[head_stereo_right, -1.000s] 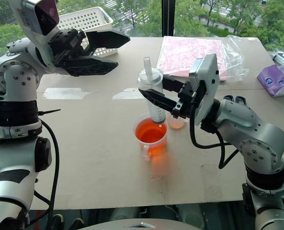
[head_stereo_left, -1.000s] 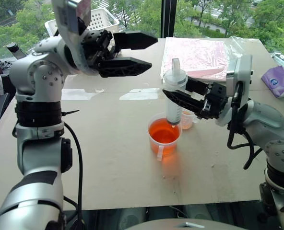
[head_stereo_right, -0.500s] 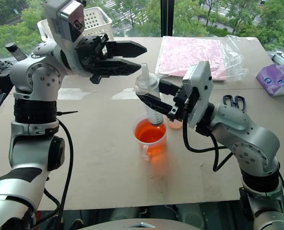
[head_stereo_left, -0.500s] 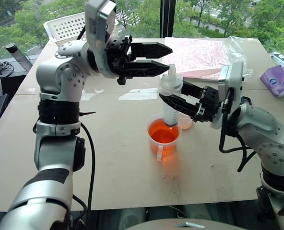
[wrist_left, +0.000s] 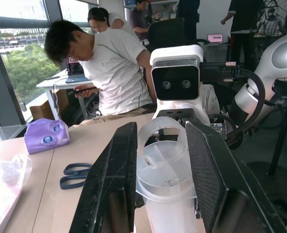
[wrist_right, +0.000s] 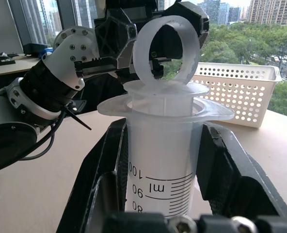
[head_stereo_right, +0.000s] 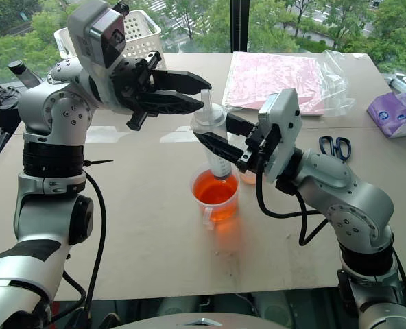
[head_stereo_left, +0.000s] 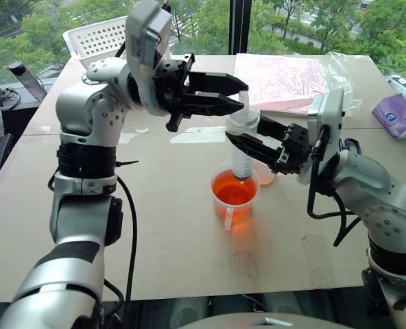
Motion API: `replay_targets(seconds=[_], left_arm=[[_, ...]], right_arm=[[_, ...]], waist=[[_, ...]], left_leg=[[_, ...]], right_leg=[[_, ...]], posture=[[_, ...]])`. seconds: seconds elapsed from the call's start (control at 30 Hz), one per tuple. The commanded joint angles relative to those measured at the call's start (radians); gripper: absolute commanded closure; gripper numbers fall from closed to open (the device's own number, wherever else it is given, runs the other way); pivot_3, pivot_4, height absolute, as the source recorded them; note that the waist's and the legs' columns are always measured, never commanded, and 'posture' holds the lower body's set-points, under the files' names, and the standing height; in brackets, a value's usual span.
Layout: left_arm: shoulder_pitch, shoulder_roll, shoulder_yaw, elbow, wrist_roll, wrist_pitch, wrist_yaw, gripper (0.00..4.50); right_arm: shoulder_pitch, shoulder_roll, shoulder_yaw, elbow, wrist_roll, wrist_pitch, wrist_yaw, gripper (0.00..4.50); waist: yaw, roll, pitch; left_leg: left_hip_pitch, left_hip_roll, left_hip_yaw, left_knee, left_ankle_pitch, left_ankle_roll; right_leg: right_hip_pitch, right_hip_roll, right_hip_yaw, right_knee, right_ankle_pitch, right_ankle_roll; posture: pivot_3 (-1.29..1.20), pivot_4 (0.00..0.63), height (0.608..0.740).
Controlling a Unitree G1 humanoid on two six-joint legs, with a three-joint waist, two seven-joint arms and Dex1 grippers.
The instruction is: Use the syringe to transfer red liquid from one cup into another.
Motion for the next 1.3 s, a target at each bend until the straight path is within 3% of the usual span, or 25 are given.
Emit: replay_targets(seconds=[0.03, 0.8, 0.83, 0.93, 1.3], left_arm=[[-0.001, 0.020, 0.010, 0.010, 0.021, -0.022, -0.006, 2.98], [-0.015, -0.037, -0.004, 0.010, 0.045, -0.012, -0.003, 2.98], [-0.014, -0.036, -0.003, 0.008, 0.044, -0.009, -0.004, 3.48], [-0.011, -0.036, -0.002, 0.002, 0.045, 0.001, -0.007, 4.41], [-0.024, -0.061, 0.012, 0.013, 0.065, -0.021, 0.042, 4.41]], right_arm=[[0.002, -0.003, -0.033, -0.039, 0.018, -0.031, 0.014, 3.01], [0.031, -0.016, 0.007, -0.061, -0.008, -0.027, 0.028, 3.01], [0.032, -0.013, 0.009, -0.061, -0.010, -0.029, 0.027, 3.01], [0.034, -0.002, 0.017, -0.056, -0.028, -0.040, 0.024, 3.01], [0.075, 0.037, 0.047, -0.027, -0.087, -0.086, 0.035, 3.01]], waist=[[0.000, 0.000, 0.000], [-0.001, 0.000, 0.000], [-0.001, 0.000, 0.000], [0.000, 0.000, 0.000], [0.001, 0.000, 0.000]], left_leg=[[0.000, 0.000, 0.000, 0.000, 0.000, 0.000], [0.000, 0.000, 0.000, 0.002, 0.000, 0.000], [0.000, 0.000, 0.000, 0.002, 0.000, 0.000], [0.000, 0.000, 0.000, 0.002, 0.000, 0.000], [0.000, 0.000, 0.000, 0.003, 0.000, 0.000]], right_leg=[[0.000, 0.000, 0.000, 0.000, 0.000, 0.000], [0.000, 0.000, 0.000, 0.004, 0.000, 0.000], [0.000, 0.000, 0.000, 0.004, 0.000, 0.000], [0.000, 0.000, 0.000, 0.004, 0.000, 0.000], [0.000, 0.000, 0.000, 0.004, 0.000, 0.000]], posture=[[0.00, 0.150, 0.740], [0.00, 0.150, 0.740], [0.00, 0.150, 0.740], [0.00, 0.150, 0.740], [0.00, 0.150, 0.740]])
